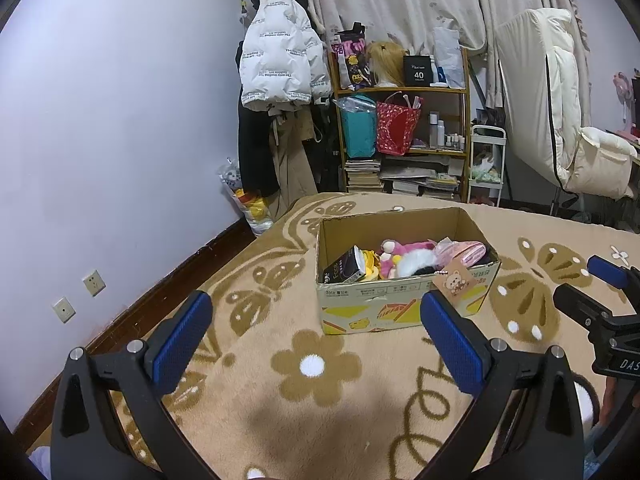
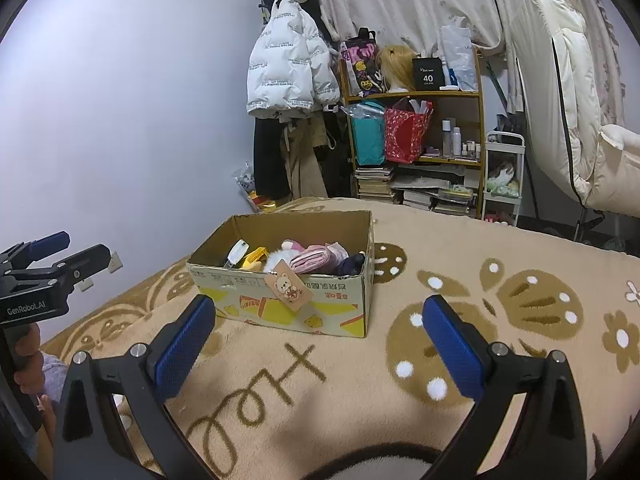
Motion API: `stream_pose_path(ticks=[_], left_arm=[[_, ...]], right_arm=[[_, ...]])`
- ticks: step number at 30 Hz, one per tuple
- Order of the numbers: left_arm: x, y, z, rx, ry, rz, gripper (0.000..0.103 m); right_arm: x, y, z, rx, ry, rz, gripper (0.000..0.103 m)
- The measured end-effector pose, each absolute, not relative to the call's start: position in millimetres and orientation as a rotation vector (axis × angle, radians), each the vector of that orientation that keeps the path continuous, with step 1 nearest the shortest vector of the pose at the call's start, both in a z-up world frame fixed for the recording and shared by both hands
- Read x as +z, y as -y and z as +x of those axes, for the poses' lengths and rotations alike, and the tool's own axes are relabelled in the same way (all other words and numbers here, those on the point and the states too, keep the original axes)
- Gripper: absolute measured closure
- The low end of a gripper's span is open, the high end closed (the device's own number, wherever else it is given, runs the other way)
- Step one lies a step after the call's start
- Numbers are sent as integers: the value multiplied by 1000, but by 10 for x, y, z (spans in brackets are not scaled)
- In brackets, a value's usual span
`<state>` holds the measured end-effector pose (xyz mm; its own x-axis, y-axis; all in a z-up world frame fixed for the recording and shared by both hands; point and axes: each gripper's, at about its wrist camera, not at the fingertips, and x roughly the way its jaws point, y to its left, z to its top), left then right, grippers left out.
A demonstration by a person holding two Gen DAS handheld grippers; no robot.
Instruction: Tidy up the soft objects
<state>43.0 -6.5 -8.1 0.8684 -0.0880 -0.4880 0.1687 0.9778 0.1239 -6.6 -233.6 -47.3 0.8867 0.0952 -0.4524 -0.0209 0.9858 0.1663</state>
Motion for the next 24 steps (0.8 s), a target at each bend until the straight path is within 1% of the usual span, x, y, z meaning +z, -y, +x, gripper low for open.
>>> stream_pose_path(ticks=[24], left_arm=[[-130, 133, 418, -158, -524, 203, 0]], right_arm=[[-497, 2320, -64, 62, -474, 152, 0]])
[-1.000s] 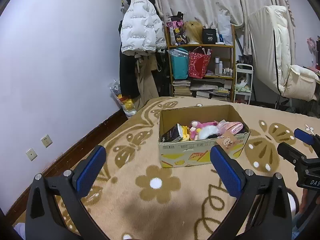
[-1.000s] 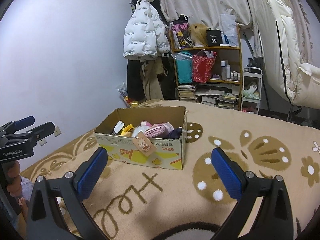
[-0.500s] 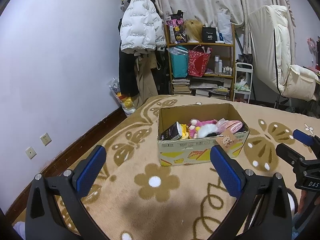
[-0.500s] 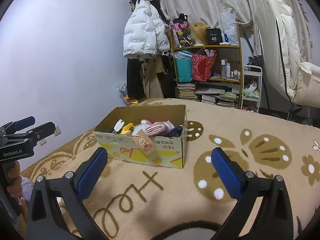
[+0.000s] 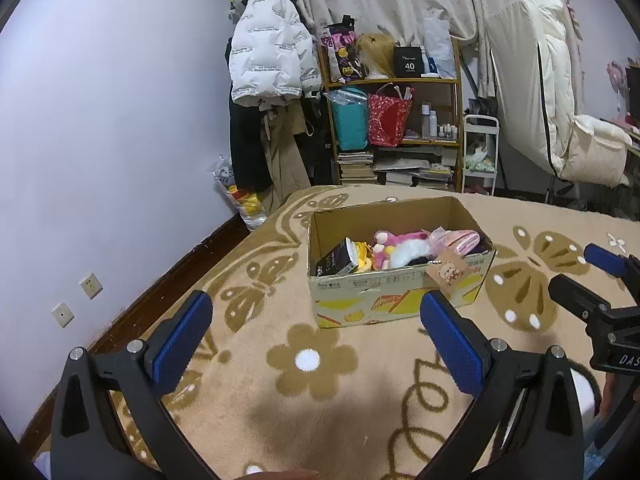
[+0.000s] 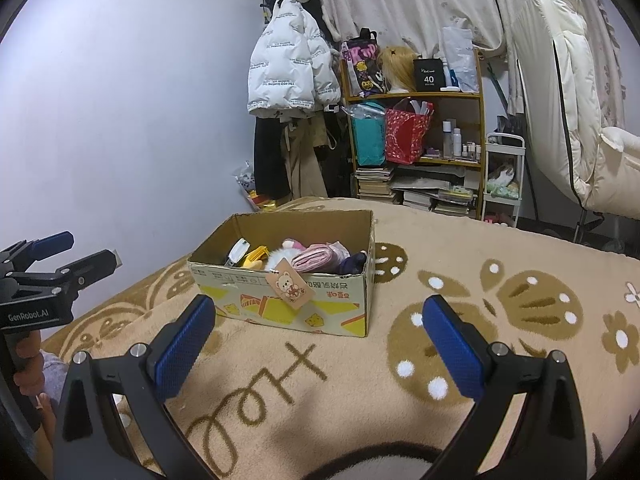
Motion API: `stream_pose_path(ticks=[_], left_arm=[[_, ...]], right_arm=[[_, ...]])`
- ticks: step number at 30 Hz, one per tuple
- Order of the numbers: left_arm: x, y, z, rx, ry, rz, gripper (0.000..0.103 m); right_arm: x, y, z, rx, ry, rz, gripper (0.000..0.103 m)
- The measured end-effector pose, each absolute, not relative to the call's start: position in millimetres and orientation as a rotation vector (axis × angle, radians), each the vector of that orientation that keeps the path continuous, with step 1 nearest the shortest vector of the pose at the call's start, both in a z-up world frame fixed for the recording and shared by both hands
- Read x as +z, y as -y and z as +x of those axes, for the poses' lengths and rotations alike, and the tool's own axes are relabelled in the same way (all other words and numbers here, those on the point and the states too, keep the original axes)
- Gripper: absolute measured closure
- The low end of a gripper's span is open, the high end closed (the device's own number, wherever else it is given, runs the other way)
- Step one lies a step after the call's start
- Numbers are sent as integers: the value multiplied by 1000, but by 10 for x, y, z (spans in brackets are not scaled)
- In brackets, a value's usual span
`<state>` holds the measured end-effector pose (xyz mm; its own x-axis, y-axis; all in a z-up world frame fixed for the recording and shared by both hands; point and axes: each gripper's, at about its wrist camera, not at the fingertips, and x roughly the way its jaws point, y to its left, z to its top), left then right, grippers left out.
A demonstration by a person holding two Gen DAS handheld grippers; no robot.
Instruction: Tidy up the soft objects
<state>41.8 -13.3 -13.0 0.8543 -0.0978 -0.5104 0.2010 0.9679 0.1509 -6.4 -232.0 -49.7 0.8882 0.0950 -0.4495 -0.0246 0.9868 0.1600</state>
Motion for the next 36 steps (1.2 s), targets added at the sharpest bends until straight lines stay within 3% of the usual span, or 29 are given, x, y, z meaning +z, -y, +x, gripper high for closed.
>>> stream_pose_path(ticks=[36], left_arm=[[-158, 116, 422, -150, -532, 205, 0]], right_arm=[[-488, 2326, -63, 60, -475, 153, 0]])
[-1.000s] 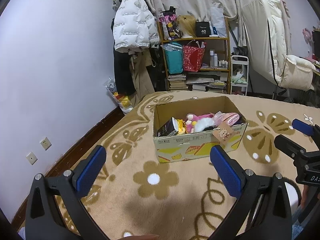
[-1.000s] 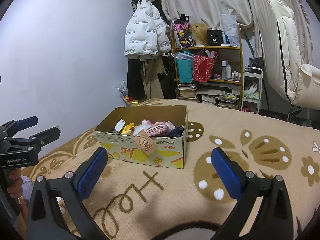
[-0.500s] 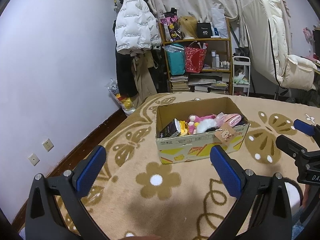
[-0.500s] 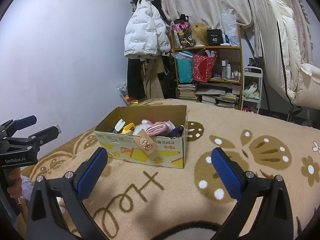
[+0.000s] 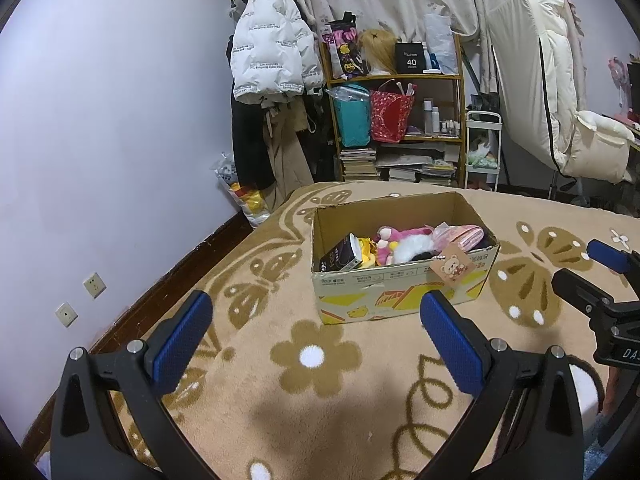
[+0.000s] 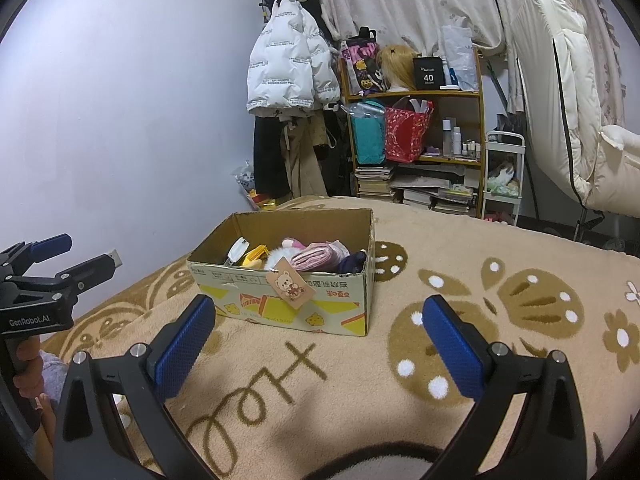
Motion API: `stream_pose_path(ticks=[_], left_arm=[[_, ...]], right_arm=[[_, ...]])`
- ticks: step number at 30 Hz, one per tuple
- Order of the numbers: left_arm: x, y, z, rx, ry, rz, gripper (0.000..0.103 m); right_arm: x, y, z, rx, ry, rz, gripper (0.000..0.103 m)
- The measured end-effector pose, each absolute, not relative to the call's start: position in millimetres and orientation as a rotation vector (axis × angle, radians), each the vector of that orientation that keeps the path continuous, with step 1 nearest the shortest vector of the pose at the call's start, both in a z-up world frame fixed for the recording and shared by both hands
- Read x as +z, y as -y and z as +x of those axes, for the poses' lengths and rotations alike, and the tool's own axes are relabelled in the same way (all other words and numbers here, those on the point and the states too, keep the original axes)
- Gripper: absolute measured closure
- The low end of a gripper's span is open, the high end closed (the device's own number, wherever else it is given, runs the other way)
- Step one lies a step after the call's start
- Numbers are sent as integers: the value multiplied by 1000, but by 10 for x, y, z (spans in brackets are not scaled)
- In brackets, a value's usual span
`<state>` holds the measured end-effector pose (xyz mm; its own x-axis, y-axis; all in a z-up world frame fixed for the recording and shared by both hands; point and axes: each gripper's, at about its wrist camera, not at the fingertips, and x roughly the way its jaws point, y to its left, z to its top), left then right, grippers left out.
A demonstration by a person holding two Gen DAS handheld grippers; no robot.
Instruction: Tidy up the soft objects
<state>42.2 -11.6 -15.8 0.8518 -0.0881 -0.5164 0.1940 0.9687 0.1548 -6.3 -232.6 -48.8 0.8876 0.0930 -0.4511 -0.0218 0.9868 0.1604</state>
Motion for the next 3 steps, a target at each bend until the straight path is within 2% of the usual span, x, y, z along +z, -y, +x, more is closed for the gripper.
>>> stream_pose_path(ticks=[3], left_arm=[[-168, 118, 418, -148, -534, 203, 0]], right_arm=[[-524, 2309, -65, 58, -475, 156, 0]])
